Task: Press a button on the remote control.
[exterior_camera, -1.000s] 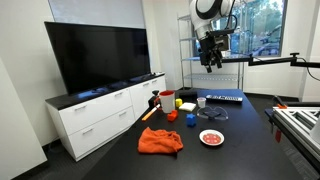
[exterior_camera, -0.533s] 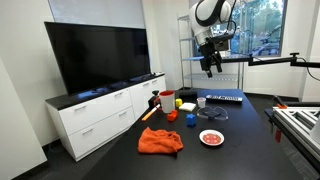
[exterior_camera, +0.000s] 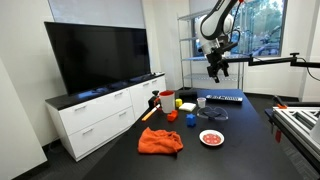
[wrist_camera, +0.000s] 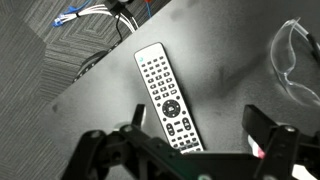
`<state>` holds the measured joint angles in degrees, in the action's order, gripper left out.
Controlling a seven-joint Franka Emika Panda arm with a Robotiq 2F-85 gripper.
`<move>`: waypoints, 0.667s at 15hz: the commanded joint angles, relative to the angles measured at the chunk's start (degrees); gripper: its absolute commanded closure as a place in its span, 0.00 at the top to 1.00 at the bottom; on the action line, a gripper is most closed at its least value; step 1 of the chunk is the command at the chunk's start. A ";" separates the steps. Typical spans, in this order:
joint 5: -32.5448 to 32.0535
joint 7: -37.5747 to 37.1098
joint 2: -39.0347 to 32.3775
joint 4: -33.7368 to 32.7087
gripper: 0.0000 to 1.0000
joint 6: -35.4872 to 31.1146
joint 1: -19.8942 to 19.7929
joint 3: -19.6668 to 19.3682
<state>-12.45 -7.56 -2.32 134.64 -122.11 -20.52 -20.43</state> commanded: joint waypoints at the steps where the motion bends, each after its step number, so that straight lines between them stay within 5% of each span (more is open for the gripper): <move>1: -0.44 -1.41 -1.82 -0.36 1.00 -2.56 -0.61 -1.08; 6: 1.85 -1.18 -5.27 -0.35 0.97 -8.81 -0.87 -1.82; 7: 2.41 -1.28 -5.53 -0.32 0.77 -9.82 -0.83 -1.82; 10: 3.16 -1.74 -6.05 -0.30 0.64 -11.81 -0.65 -1.83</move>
<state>-10.94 -8.74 -8.92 134.61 -132.79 -21.25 -22.10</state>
